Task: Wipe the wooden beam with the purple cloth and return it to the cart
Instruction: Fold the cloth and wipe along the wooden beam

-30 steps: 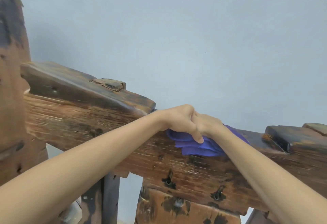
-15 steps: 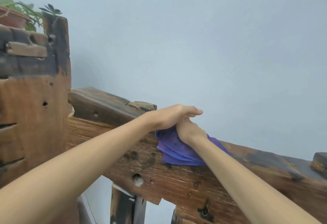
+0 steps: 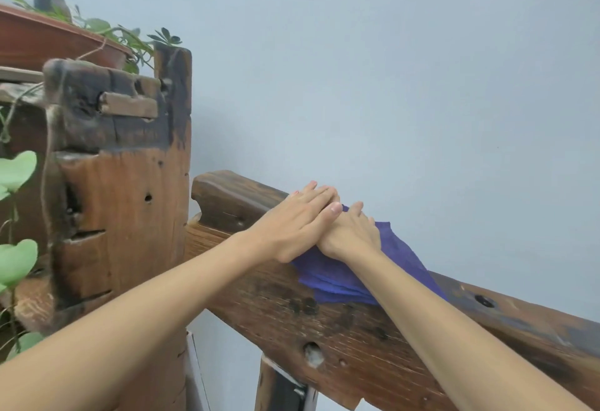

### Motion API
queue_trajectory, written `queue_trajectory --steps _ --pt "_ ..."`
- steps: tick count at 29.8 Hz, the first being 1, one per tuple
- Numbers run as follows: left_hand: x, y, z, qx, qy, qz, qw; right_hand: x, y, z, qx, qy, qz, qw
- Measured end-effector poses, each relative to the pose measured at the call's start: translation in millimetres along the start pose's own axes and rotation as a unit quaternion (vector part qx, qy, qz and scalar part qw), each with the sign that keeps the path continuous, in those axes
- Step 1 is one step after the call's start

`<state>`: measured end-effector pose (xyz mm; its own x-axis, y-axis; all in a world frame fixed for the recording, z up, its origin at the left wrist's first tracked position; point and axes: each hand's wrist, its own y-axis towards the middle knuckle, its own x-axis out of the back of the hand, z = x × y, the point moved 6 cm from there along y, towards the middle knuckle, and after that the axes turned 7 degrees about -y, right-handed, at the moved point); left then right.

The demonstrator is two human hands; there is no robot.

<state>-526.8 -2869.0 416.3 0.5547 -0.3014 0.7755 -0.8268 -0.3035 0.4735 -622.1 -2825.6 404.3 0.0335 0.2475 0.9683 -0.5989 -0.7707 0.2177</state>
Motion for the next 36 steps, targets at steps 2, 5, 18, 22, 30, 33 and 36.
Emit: queue_trajectory --steps 2,5,18,22,30,33,36 --pt "13 -6 26 0.030 0.052 -0.016 0.998 0 6 18 -0.006 0.008 0.001 1.000" --pt "30 -13 55 0.051 0.167 -0.049 0.983 1 17 39 0.030 -0.028 0.001 0.999" --pt "89 -39 144 0.231 0.184 -0.127 0.947 3 63 125 0.143 0.035 0.051 0.988" --pt "93 -38 157 0.198 0.022 -0.188 0.962 0 78 149 0.171 0.063 0.066 0.981" --pt "107 -41 193 0.199 -0.364 -0.260 0.872 -2 104 200 0.214 0.077 0.075 0.971" --pt "108 -46 191 0.214 -0.426 -0.231 0.848 -3 110 217 0.228 0.071 0.071 0.968" --pt "101 -66 189 0.186 -0.468 -0.211 0.838 -3 107 234 0.282 0.049 0.058 0.956"
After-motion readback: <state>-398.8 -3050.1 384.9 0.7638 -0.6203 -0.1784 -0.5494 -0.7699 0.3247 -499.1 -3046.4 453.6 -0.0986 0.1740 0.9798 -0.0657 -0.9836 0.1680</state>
